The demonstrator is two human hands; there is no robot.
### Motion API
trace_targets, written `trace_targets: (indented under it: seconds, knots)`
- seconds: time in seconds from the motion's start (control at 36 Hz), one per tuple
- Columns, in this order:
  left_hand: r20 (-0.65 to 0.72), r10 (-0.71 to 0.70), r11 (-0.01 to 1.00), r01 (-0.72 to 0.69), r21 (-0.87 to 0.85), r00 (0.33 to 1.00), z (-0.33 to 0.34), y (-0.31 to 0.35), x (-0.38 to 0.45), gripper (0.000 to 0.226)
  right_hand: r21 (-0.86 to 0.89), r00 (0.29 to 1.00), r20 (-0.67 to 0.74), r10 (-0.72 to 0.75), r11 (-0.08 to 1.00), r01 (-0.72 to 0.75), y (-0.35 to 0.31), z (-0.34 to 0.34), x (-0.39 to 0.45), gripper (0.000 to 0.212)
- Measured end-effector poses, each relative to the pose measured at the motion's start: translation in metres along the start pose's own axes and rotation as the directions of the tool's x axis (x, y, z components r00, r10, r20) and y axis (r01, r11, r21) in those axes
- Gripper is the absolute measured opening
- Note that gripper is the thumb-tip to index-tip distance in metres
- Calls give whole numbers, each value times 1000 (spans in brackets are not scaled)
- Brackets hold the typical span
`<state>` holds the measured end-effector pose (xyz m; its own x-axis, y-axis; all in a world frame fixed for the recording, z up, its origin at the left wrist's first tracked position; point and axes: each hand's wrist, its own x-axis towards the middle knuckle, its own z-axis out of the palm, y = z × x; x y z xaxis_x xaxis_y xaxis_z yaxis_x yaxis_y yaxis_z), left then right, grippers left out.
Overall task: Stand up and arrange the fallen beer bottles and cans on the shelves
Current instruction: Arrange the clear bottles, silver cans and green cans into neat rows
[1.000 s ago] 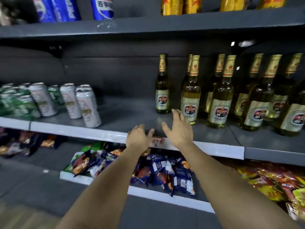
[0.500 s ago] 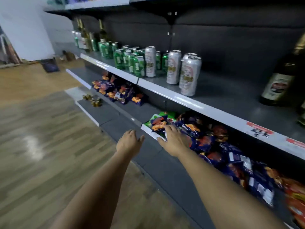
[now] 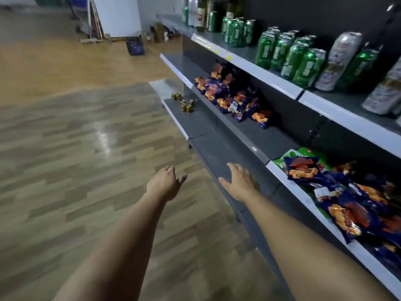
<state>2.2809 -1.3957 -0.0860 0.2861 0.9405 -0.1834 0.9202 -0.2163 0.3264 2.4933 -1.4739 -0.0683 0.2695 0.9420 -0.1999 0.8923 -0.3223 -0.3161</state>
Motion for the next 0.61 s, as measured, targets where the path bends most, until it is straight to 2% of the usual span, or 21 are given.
trace_targets:
  seconds: [0.14,0.31,0.61]
  knots:
    - [8,-34,999,34,-4,999,-8,-29,44,61,-12,999,40,-27,1000,27,-34,12,48,67]
    - [1,-11,1000,11,29,1000,-24,-40,112,61,-34,997,40,-60,998,61,-55,12,122,67]
    - [-54,20,997,-16,81,998,-84,-30,286,58,-15,998,-14,-59,998,58,-81,-38,296,67]
